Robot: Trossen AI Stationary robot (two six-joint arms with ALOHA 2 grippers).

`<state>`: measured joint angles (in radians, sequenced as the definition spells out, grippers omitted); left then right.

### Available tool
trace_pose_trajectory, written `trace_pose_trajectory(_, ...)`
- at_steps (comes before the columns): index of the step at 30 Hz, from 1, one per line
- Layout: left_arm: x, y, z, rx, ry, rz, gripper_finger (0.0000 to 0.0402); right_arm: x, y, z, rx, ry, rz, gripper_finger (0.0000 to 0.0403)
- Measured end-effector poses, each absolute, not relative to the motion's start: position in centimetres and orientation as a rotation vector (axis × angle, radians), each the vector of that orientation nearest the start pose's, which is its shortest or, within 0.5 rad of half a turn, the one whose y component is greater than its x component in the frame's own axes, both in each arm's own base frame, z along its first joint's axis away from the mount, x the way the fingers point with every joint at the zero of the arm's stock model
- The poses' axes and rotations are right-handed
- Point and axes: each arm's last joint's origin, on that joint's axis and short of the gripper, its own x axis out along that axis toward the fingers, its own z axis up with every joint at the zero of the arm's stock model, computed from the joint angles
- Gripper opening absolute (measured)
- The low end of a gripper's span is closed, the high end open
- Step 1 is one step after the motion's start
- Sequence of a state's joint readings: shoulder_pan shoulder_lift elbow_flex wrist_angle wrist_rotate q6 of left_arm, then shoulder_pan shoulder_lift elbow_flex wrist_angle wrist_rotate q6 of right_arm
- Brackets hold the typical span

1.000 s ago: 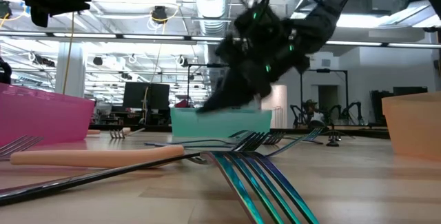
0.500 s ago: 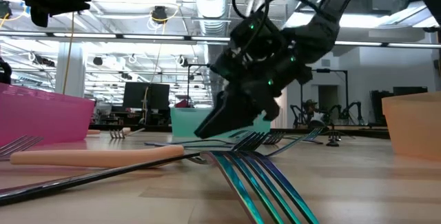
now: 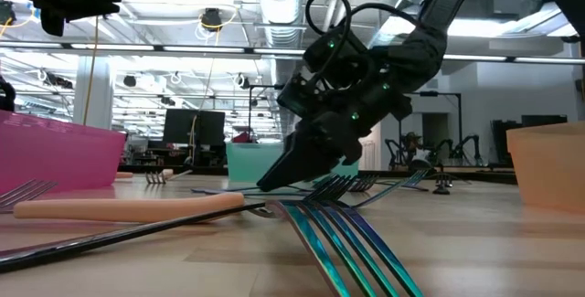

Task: Sort silverware by color (type)
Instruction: Put the blue fork into the blue bin

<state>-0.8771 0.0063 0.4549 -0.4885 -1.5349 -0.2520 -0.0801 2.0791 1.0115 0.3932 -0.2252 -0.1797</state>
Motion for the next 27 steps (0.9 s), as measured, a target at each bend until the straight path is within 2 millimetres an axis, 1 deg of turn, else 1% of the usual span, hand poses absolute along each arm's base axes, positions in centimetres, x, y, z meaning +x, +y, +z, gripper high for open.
trace_pose_trajectory(7,3.5,0.4,26.3,-0.207,-0.069,0.656,0.0112,39.2,-2.6,8.7,-0.071,0.681,0.183,0.0052)
trace_pose_trajectory(10,3.5,0.4,26.3,-0.208,-0.069,0.656,0.0112,39.2,-2.6,8.6,-0.071,0.683,0.184,0.0026)
trace_pose_trajectory(16,3.5,0.4,26.3,-0.208,-0.07,0.657,0.0112,39.3,-2.5,8.7,-0.042,0.667,0.173,0.0024)
trace_pose_trajectory(27,3.5,0.4,26.3,-0.208,-0.07,0.658,0.0112,39.9,-2.4,10.2,-0.031,0.618,0.196,0.0027)
